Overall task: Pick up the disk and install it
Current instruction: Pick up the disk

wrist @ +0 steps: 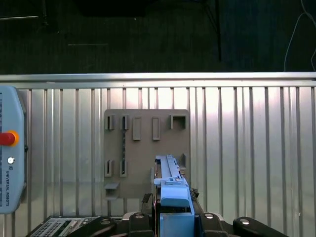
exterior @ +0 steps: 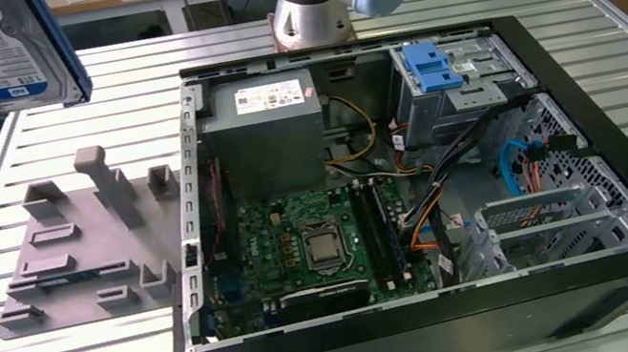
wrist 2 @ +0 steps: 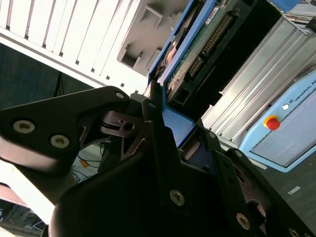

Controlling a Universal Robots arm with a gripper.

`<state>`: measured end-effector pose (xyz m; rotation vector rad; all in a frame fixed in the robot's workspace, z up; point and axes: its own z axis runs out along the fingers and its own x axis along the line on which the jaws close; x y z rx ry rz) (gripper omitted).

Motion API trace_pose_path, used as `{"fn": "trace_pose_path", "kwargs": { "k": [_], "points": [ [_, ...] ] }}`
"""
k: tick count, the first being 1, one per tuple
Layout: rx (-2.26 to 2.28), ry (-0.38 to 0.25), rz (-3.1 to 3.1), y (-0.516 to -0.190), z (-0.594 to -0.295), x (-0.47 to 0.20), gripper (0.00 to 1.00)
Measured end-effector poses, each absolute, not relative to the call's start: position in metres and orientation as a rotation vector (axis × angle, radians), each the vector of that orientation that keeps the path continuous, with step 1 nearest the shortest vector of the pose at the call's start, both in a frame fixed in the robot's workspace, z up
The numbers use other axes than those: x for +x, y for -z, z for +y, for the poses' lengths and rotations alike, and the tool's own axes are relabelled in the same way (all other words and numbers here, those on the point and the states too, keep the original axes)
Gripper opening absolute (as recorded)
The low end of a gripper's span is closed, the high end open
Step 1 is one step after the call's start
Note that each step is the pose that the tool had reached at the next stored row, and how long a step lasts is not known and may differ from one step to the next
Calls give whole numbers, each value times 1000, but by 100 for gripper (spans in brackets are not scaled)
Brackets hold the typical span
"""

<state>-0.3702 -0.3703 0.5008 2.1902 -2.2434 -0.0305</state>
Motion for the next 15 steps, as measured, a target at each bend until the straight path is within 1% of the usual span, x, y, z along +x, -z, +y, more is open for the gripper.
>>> {"fn": "trace_pose_path", "kwargs": {
  "k": [15],
  "points": [
    [2190,31,-2243,-501,-394,-344,36]
  ]
}}
